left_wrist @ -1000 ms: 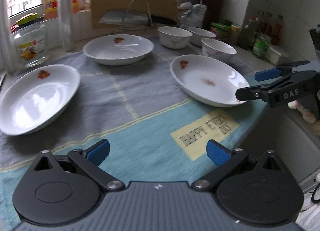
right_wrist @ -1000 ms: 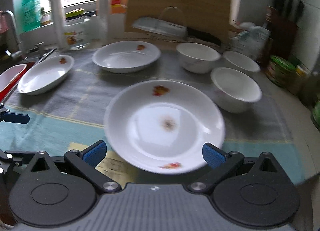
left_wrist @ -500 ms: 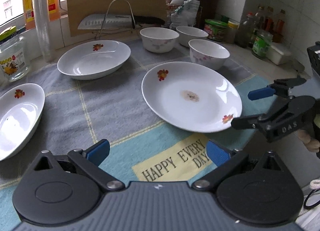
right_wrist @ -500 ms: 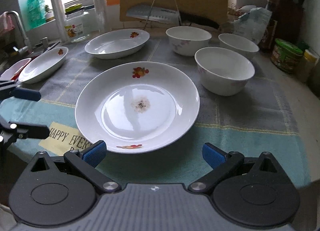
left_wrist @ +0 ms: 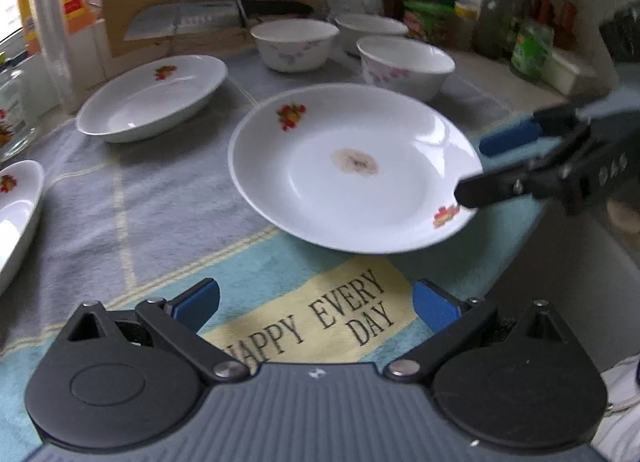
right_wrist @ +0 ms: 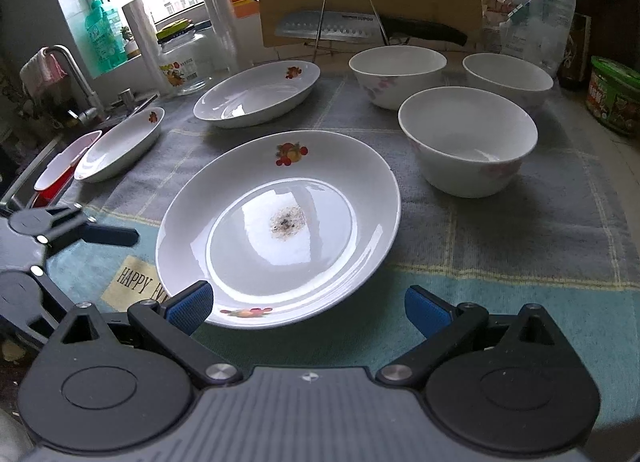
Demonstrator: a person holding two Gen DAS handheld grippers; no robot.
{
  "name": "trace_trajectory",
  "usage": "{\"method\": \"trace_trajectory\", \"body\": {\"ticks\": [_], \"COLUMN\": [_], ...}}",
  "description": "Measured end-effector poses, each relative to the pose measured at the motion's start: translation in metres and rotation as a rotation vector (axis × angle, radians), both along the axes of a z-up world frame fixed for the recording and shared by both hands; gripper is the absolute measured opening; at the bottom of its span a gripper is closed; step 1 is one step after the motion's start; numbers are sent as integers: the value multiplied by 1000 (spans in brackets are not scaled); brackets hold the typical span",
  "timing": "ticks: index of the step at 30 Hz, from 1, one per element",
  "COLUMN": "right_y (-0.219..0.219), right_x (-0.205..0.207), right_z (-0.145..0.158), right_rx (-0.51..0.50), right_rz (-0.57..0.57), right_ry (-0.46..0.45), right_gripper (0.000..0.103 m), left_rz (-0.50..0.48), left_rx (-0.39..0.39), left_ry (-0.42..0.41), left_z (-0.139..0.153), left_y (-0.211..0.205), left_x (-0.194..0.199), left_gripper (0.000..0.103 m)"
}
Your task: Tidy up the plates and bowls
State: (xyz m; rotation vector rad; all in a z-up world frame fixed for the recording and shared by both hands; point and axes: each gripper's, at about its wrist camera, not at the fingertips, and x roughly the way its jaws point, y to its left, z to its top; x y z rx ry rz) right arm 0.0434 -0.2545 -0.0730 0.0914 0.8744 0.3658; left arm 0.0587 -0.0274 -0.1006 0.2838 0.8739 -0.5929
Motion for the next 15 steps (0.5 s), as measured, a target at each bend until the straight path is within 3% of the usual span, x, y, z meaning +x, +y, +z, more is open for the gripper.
{"method": "trace_trajectory", "body": {"ticks": [5, 15], "right_y": [-3, 3], "right_x": [2, 9], "right_z": [1, 2], "right_rx": [0, -26], "right_rz": [-5, -49], "right_ry": [0, 10], "right_gripper": [103, 103], "left_rz": [-64, -200], "left_rx": [15, -57], "left_ry": [-13, -83], "left_z": [-7, -15], "left_y": [-10, -9], "left_x": [9, 18], "left_gripper": [102, 103]}}
